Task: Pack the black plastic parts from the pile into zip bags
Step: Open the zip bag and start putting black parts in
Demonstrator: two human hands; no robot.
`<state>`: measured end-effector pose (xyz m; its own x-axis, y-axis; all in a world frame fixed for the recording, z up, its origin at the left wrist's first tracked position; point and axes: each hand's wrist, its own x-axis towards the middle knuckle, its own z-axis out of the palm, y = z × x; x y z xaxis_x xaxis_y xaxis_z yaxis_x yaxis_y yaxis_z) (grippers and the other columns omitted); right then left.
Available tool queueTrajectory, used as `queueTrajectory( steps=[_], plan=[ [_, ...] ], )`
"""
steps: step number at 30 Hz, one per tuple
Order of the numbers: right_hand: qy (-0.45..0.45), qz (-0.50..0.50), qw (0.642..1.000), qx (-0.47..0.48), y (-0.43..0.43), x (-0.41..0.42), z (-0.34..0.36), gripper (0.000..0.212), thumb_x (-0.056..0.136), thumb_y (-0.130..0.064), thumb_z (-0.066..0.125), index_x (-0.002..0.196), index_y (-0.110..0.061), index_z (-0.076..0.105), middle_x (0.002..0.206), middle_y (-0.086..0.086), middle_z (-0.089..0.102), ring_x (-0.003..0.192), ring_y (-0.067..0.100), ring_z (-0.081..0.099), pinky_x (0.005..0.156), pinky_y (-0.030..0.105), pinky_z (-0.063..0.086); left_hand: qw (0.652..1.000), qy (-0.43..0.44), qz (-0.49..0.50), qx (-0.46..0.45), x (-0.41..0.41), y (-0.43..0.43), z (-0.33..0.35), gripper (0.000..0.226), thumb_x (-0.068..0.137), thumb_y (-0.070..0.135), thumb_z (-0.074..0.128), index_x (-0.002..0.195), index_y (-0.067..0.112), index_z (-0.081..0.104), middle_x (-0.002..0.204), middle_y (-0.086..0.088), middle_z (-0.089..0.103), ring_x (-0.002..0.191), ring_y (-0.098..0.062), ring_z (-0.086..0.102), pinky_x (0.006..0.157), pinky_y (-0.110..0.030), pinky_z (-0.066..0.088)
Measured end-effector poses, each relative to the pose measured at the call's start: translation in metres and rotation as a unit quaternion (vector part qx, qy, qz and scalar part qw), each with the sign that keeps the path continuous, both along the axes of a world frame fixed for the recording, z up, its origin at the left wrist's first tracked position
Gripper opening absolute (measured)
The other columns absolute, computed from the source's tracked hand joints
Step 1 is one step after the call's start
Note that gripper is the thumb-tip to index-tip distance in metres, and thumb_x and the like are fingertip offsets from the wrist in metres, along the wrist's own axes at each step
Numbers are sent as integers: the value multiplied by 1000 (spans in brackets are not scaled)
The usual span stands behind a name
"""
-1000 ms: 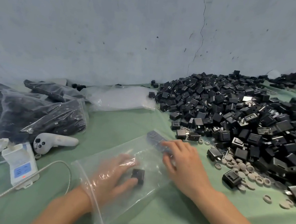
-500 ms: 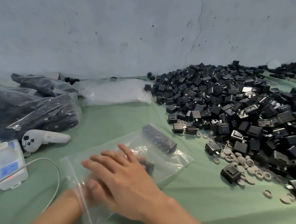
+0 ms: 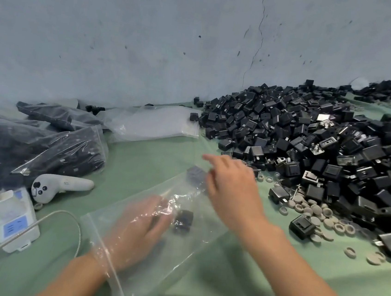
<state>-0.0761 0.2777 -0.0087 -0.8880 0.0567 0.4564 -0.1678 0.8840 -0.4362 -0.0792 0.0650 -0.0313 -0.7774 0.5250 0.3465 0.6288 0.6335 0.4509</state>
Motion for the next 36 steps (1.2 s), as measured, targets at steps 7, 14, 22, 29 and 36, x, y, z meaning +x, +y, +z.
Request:
queueTrajectory(
  steps=[7, 14, 22, 29, 36],
  plan=[
    [-288, -48, 956, -20, 56, -8, -13, 41, 100, -18, 44, 140, -23, 51, 134, 2, 59, 108, 19, 59, 91, 31, 48, 996, -26, -62, -62, -2, 10, -9, 21, 96, 21, 63, 116, 21, 69, 112, 9, 66, 108, -13, 60, 97, -33, 43],
    [-300, -42, 953, 3, 58, -16, -20, 44, 98, -18, 40, 139, -29, 51, 137, 2, 55, 120, 23, 54, 99, 39, 48, 987, -120, -20, -106, -13, 35, -13, 23, 95, 55, 50, 111, 37, 53, 112, 22, 52, 108, 3, 45, 87, -7, 32],
    [-316, -25, 947, -57, 65, -18, -17, 51, 96, -5, 33, 136, -28, 53, 138, 3, 54, 96, 16, 59, 72, 27, 48, 992, -41, -97, -64, -13, 66, -20, 12, 99, 39, 52, 104, 31, 60, 111, 18, 50, 112, -2, 42, 102, -27, 33],
    [-346, 2, 932, -109, 72, -17, -17, 57, 94, -3, 34, 143, -28, 48, 144, 2, 49, 84, 13, 52, 53, 17, 35, 989, -68, -118, -53, -16, 60, -27, 25, 100, 42, 43, 124, 45, 51, 118, 28, 49, 112, 9, 45, 94, -8, 30],
    [-355, 21, 930, -95, 74, -12, -16, 59, 95, -3, 36, 148, -28, 42, 148, 2, 46, 101, 17, 50, 57, 12, 34, 987, -77, -122, -72, -14, 60, -29, 32, 94, 33, 45, 125, 41, 50, 117, 28, 49, 116, 6, 43, 96, -4, 26]
  ],
)
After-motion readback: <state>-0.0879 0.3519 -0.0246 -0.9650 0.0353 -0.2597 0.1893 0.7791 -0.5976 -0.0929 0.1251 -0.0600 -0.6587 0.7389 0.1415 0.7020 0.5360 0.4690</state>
